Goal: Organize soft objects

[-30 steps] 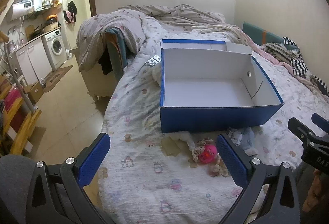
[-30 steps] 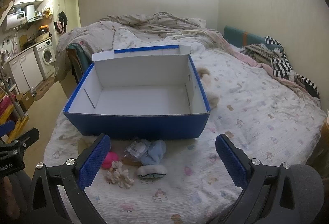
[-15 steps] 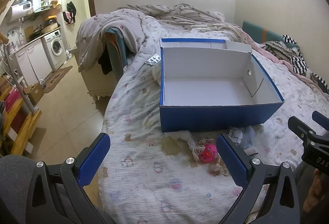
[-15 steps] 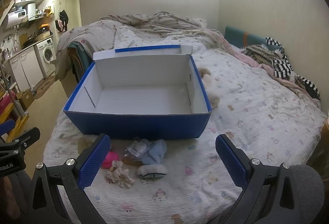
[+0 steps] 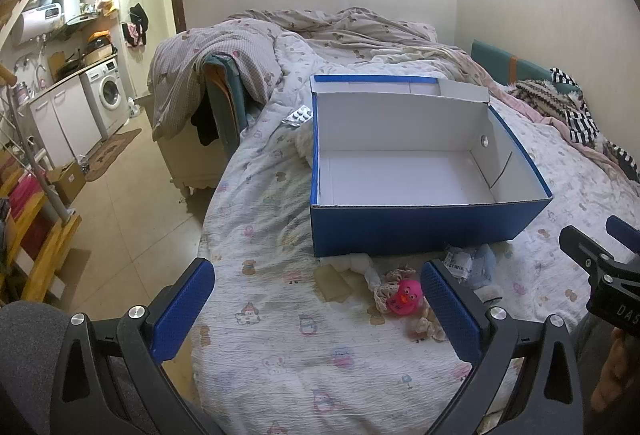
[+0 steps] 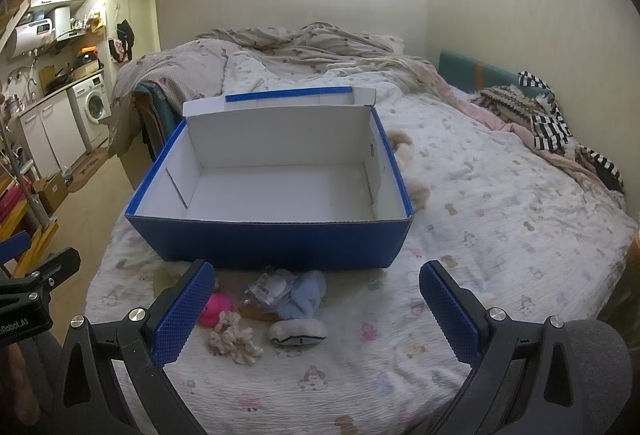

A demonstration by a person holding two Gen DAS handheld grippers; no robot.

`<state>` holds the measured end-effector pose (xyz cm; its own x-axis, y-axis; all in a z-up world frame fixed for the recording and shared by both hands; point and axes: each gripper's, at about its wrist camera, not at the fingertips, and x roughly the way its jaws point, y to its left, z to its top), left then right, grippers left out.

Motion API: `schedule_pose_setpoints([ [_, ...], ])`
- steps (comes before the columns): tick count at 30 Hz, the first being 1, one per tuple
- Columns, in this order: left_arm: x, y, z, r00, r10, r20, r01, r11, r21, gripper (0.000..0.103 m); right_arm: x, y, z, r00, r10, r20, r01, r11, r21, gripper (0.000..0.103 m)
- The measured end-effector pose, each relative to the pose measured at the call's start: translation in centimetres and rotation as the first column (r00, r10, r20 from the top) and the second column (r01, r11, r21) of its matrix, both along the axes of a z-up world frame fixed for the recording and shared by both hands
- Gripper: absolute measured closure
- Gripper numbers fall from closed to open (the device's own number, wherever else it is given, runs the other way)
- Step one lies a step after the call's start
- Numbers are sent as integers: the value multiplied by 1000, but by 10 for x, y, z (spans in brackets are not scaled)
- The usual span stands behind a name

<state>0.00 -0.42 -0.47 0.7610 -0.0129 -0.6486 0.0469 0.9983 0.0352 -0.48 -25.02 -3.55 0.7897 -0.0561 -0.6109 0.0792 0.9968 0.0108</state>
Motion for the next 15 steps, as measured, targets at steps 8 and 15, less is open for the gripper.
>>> schedule_pose_setpoints([
  [8, -2, 1, 1, 1000, -6, 6, 6, 1000, -7, 0, 0, 1, -1, 1000, -1, -2, 1, 1000, -5, 0],
  [15, 1, 3, 0, 1000, 7, -11, -7, 1000, -13, 0, 0, -1, -2, 1000, 2, -4, -2, 1000, 11, 0],
])
